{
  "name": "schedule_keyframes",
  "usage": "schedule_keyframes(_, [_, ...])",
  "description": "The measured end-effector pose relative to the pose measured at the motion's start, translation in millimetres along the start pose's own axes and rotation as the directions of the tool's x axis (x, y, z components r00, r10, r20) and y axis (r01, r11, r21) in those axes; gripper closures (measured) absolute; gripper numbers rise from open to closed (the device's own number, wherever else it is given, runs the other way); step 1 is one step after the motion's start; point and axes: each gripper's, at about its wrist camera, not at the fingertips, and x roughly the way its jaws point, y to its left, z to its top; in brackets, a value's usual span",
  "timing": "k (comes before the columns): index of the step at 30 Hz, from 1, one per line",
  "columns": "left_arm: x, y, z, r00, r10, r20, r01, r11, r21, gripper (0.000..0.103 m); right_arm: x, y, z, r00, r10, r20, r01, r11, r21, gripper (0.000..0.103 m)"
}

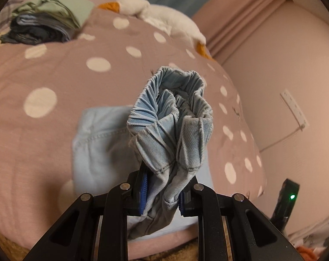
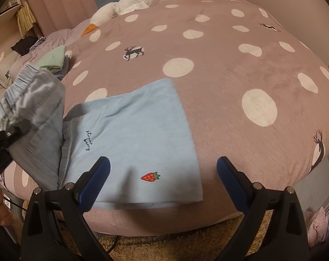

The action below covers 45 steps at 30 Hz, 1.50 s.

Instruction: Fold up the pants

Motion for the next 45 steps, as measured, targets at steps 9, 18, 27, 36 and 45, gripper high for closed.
schedule_keyframes(9, [50.9, 14.9, -6.5, 0.987, -0.071, -0.144, 0.058, 0.994, -0.095, 0.081, 7.4, -5.7, -3.5, 1.0, 0.0, -0.024, 0.0, 1.0, 0.023, 0.004])
schedule_keyframes(18, [56.8, 7.7, -13.3, 0.983, -0.066, -0.171, 0.053, 0.996, -0.078, 0.06, 9.3, -7.7, -2.8, 1.0, -0.004, -0.029, 0.005, 1.0, 0.03, 0.004])
schedule_keyframes(27, [-6.1, 2.3, -12.0, 0.998, 0.004, -0.063, -0.003, 1.0, 0.004, 0.026, 3.4, -10.3, 1.8, 1.0, 0.012, -0.002, -0.012, 0.999, 0.044, 0.004])
schedule_keyframes(36, [-38.2, 47.9, -8.5, 0.958, 0.286, 0.003, -0.286, 0.957, -0.043, 0.026, -2.1, 6.2, 24.9, 0.994, 0.108, 0.026, -0.109, 0.994, 0.03, 0.0])
schedule_keyframes(45, [-35.0, 60.7, -11.9, 0.937, 0.35, -0.014, -0.35, 0.935, -0.059, 0.026, 28.3, 37.0, 37.8, 0.98, 0.188, -0.071, -0.189, 0.982, -0.006, 0.001])
